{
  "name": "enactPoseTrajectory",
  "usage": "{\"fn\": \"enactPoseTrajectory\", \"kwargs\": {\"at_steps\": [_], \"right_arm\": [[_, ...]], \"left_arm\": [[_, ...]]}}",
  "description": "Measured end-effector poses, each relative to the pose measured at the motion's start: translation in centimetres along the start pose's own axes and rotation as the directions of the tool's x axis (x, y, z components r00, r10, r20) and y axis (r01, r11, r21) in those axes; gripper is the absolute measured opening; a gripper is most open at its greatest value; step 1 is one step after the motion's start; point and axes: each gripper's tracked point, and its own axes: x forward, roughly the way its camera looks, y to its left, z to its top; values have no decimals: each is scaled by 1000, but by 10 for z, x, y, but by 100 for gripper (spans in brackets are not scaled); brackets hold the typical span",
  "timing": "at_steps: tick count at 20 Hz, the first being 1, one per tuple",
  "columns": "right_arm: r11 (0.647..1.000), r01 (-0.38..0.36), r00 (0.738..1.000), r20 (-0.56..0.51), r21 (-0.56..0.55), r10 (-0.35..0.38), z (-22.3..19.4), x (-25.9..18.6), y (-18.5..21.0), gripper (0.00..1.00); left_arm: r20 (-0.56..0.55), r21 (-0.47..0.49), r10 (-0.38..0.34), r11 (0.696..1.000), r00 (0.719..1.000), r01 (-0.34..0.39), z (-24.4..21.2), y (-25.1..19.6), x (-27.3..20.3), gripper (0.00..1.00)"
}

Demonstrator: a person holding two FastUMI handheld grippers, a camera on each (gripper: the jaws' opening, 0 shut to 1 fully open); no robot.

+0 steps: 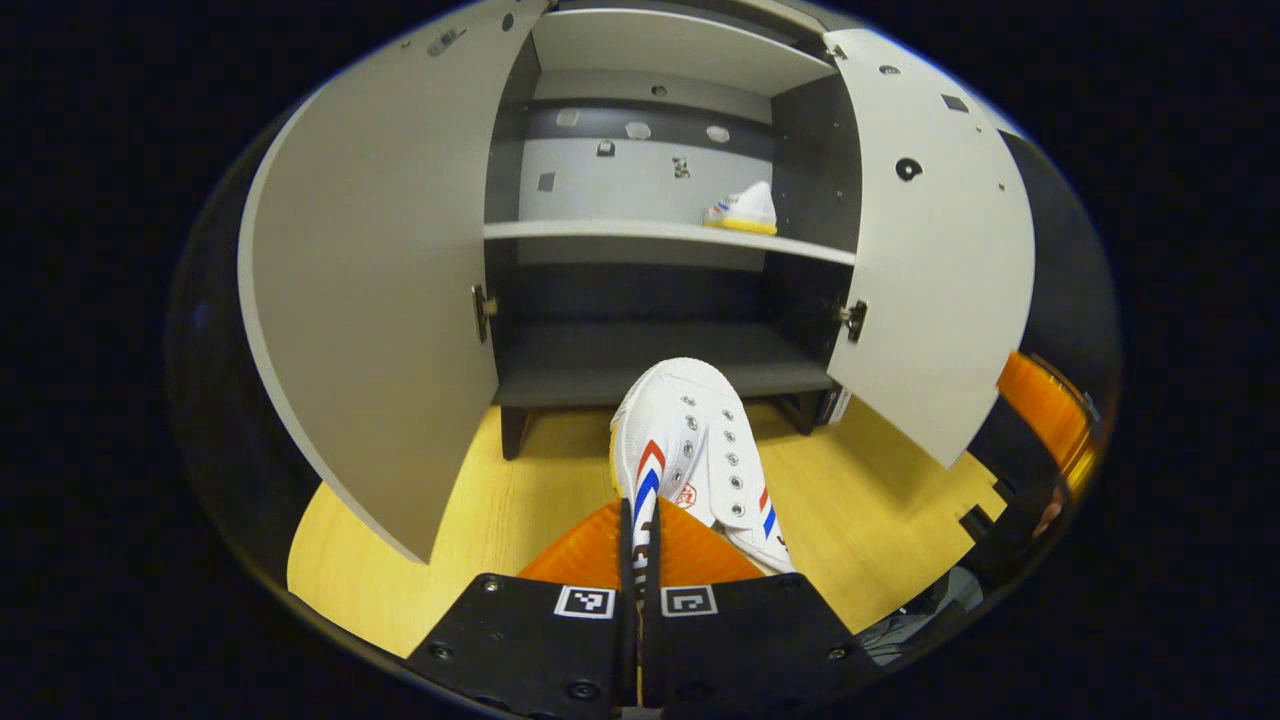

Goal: Grab one shoe with the right hand and put it into the shoe cabinet, grab the other shoe with the left hand and put it into the shoe cabinet; then close the right door with the right hand and the left door with the left hand.

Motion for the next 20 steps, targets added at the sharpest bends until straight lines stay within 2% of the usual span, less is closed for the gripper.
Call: {"fn": "enactPoseTrajectory", "kwargs": {"at_steps": [3, 7, 12, 17, 20], "right_arm": [[997, -56, 998, -35, -53, 55, -8, -3, 6, 98], [995, -73, 997, 5, -67, 73, 4, -6, 4, 99], [993, -117, 993, 21, -17, 117, 7, -11, 8, 98], [996, -89, 995, 50, 5, 88, 15, -11, -5, 98], [994, -105, 992, 66, -10, 106, 17, -13, -5, 98]], "left_arm": [[78, -23, 4, 1000, 997, -2, 50, 9, -15, 3], [170, -50, 38, 998, 985, -30, 119, 26, -25, 2], [207, -7, 103, 995, 973, -104, 186, 41, 0, 2], [251, 91, 181, 974, 951, -209, 245, 37, 50, 2], [241, 100, 165, 976, 956, -194, 260, 19, 86, 2]]}}
